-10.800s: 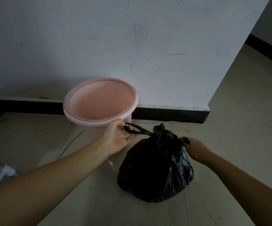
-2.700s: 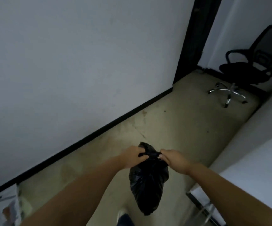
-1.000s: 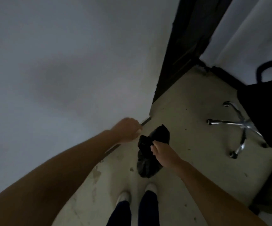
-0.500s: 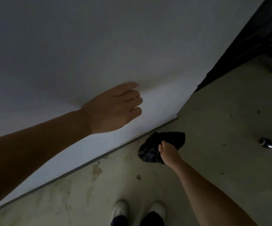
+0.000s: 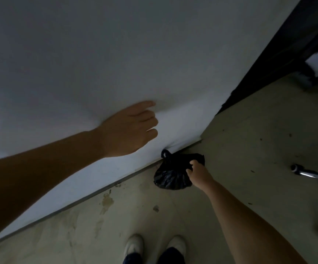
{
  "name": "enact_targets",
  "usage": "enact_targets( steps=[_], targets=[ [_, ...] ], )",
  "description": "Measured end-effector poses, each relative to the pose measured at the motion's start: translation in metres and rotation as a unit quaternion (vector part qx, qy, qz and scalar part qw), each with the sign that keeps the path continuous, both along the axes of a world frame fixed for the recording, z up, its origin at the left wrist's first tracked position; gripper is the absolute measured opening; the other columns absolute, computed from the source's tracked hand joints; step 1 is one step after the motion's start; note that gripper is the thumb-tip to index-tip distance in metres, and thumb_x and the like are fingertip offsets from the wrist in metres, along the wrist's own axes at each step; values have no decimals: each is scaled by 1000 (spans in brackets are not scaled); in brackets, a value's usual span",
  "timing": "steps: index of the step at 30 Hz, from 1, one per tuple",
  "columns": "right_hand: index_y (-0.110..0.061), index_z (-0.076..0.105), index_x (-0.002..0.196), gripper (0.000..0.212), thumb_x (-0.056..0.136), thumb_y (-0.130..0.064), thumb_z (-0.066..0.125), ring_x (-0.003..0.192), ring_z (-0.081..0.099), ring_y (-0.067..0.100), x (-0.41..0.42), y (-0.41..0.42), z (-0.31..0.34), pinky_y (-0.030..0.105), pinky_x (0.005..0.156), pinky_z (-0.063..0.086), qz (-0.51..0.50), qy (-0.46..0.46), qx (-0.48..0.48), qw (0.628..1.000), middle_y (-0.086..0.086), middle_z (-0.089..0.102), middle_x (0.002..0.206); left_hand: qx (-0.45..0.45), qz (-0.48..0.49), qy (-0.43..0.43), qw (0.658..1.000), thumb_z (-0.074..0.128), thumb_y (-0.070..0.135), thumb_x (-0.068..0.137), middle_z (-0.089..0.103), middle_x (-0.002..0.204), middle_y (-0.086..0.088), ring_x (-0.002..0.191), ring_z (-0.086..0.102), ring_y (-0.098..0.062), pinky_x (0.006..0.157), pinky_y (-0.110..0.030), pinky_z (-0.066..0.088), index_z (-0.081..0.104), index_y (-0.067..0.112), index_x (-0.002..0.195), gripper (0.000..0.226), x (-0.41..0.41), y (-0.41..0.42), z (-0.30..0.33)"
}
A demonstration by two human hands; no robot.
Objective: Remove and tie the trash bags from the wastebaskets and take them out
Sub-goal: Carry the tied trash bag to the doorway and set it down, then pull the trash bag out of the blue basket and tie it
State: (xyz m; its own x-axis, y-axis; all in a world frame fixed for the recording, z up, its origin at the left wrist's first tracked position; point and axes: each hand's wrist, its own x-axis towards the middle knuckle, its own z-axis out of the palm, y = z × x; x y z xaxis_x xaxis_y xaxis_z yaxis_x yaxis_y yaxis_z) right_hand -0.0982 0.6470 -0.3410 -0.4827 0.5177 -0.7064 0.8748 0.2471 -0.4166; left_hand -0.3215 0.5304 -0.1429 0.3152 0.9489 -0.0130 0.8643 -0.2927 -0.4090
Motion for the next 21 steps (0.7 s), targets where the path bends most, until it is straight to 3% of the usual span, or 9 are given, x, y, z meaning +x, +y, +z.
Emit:
enact_targets(
  steps=[3, 6, 8, 11, 16, 21],
  targets=[
    [-7, 30, 142, 48, 99, -25, 41, 131, 41, 30, 1, 7, 65, 36, 100, 40, 37, 11, 22, 999, 14, 39, 145, -46, 35, -26, 998, 29, 11, 90, 69, 80, -7, 83, 66, -23, 117, -37, 16, 68, 14, 74, 43, 9, -2, 12],
    [-6, 30, 142, 48, 100, -27, 38, 131, 41, 31, -3, 8, 138, 37, 103, 38, 82, 3, 44, 996, 16, 38, 146, -89, 60, -73, 992, 34, 15, 79, 70, 81, -5, 82, 66, -22, 107, -38, 34, 71, 17, 76, 37, 21, -3, 37],
    [-4, 37, 135, 42, 99, -27, 36, 121, 49, 32, -7, 5, 190, 37, 95, 43, 115, -9, 57, 992, 18, 47, 135, -150, 106, -129, 975, 32, 16, 86, 67, 104, -8, 100, 61, -24, 99, -37, 42, 68, 15, 100, 38, 34, -4, 65],
    [-6, 44, 116, 29, 100, -28, 33, 106, 54, 29, -14, 0, 264, 31, 72, 41, 174, -25, 83, 981, 14, 55, 109, -200, 216, -218, 931, 33, 15, 97, 53, 127, -10, 117, 47, -26, 96, -36, 39, 52, 13, 126, 36, 50, -11, 108],
    [-4, 38, 134, 43, 100, -29, 34, 122, 47, 30, -30, -30, 358, 36, 98, 41, 249, -38, 146, 957, 17, 44, 138, -170, 320, -343, 867, 34, 19, 98, 53, 127, -9, 118, 49, -25, 99, -38, 42, 53, 16, 124, 33, 66, -55, 162],
    [-10, 40, 132, 40, 99, -32, 31, 118, 48, 30, -48, -85, 387, 40, 99, 40, 314, -22, 193, 929, 13, 46, 134, -145, 415, -392, 808, 36, 21, 97, 55, 125, -10, 115, 51, -27, 98, -37, 43, 53, 15, 123, 32, 69, -128, 179]
  ],
)
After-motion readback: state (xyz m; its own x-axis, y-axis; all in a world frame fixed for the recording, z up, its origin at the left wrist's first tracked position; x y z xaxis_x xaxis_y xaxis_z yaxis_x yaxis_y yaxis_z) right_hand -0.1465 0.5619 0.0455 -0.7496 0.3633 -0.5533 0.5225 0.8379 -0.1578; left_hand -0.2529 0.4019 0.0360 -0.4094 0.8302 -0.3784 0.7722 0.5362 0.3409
